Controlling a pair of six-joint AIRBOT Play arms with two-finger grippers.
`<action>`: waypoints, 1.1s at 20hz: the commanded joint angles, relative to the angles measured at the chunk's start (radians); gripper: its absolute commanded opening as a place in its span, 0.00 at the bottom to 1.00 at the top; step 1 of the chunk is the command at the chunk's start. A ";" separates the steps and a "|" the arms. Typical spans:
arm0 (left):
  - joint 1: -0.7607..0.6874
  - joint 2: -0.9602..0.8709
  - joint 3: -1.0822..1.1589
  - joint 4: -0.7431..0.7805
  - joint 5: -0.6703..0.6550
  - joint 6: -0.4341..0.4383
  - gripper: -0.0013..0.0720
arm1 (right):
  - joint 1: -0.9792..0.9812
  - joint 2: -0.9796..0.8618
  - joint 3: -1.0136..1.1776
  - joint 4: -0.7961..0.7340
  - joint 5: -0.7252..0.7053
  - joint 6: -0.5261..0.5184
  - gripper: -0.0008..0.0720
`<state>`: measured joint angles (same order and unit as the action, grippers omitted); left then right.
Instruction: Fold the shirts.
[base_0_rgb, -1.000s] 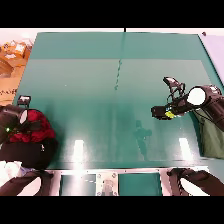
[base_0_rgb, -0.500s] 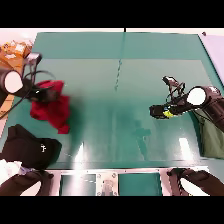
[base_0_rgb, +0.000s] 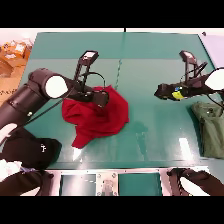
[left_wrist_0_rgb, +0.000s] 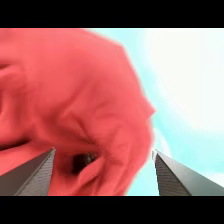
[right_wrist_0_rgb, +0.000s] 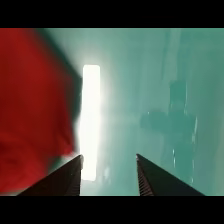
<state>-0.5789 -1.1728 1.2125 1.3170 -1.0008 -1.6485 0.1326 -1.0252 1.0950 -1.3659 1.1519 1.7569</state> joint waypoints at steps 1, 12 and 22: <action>0.121 -0.026 0.053 0.024 -0.151 0.035 0.97 | -0.038 -0.004 0.009 0.002 -0.018 0.000 0.59; 0.666 -0.089 -0.279 -0.059 0.021 0.140 0.97 | -0.034 -0.212 -0.301 0.425 -0.252 -0.195 0.76; 0.666 -0.375 -0.287 -0.596 0.167 0.422 0.93 | 0.002 -0.623 0.089 0.542 -0.259 -0.296 0.76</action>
<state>0.0849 -1.4918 0.9333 0.8562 -0.8471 -1.3148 0.1127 -1.5463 1.0847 -0.8528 0.8883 1.4883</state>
